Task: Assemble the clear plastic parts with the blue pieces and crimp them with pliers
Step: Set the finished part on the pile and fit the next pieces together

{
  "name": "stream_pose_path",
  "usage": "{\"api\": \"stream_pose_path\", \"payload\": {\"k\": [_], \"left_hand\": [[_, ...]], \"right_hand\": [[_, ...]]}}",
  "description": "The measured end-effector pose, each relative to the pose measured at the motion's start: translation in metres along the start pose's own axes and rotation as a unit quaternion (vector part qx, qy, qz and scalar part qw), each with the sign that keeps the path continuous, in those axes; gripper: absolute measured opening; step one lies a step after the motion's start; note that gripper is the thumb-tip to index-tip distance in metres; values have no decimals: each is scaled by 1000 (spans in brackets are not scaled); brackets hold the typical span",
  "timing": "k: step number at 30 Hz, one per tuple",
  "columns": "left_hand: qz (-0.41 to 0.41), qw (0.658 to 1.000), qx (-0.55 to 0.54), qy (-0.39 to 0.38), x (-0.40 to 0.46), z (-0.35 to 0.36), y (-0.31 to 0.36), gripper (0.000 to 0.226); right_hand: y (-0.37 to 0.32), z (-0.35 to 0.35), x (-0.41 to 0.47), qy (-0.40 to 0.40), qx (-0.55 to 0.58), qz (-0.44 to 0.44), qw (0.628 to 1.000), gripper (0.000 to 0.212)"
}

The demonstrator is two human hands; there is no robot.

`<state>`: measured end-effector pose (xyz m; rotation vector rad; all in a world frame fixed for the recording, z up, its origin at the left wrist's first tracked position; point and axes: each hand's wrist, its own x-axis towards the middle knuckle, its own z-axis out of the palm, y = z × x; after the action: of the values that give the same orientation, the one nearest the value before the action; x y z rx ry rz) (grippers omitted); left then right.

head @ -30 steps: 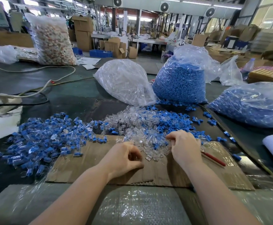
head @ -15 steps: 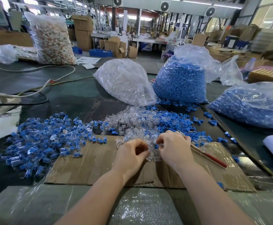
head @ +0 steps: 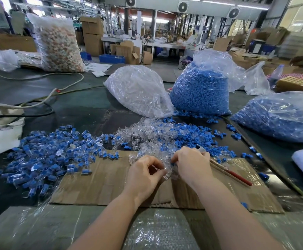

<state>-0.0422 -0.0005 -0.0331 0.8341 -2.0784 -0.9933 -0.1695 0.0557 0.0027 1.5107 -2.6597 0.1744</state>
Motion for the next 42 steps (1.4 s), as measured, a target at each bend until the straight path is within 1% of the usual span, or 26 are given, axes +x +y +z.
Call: {"api": "stream_pose_path", "payload": {"k": [5,15,20,25,30,32,35,37,39,42], "left_hand": [[-4,1000,-1,-1,-1,0,-1,16],[-4,1000,3,1,0,0,0,17],[8,1000,-2,1,0,0,0,11],[8,1000,2,-9,-1,0,0,10],[7,1000,4,-11,-1,-1,0,10],[2,1000,-2,-7,-1,-1,1,10],[-8,1000,-19,-3,-1,-1,-1,16],[-17,999,-28,-8,-1,0,-2,16],[-25,999,-42,-14,-1,1,-4,17],[-27,998,-57,-8,-1,1,-5,25]], "right_hand": [[-3,0,2,-4,8,4,1000,16],[-6,1,2,6,-10,4,1000,27],[-5,1,2,16,-11,8,1000,24],[-7,1,5,9,4,28,1000,20],[-6,1,3,7,4,27,1000,22],[-5,2,0,29,7,18,999,19],[-4,4,-8,84,25,11,996,6],[-5,8,-15,118,44,6,992,3],[-5,13,-24,143,83,4,986,3],[-6,22,-35,175,175,-7,969,8]]}}
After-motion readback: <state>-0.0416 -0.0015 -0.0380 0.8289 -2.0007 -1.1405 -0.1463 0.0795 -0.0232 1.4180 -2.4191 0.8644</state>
